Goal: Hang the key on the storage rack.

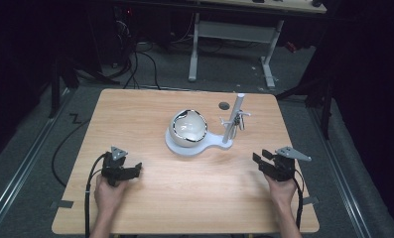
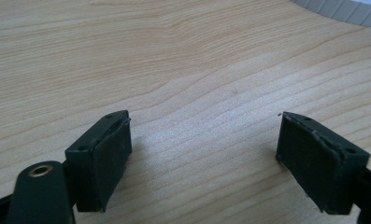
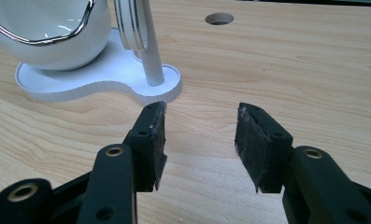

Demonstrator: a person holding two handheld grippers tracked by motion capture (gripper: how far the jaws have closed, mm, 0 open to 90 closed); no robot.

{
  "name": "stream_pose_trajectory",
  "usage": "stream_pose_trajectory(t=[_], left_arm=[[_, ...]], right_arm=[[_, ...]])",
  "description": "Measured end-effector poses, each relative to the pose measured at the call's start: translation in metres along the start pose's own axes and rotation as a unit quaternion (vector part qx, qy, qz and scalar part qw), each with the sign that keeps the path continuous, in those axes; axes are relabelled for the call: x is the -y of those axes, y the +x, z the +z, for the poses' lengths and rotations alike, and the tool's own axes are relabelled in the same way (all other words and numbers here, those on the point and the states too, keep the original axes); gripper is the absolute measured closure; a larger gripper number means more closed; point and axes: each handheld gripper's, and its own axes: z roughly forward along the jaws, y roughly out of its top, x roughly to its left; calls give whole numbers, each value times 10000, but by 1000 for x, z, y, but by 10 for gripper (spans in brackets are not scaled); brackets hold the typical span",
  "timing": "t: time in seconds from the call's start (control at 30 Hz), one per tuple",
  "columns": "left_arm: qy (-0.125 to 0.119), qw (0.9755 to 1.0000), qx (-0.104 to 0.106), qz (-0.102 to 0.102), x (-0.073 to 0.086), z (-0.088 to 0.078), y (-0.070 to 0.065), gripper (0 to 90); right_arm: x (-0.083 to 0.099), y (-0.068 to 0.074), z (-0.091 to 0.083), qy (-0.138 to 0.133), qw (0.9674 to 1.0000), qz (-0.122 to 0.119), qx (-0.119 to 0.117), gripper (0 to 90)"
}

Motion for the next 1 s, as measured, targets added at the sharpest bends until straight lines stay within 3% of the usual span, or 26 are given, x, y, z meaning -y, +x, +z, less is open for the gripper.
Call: stream_pose_trajectory(t=[1.0], left_arm=[[-2, 10000, 1, -2, 0, 0, 0, 184]], right_arm=[[7, 3, 26, 315, 9995, -42, 75, 520]])
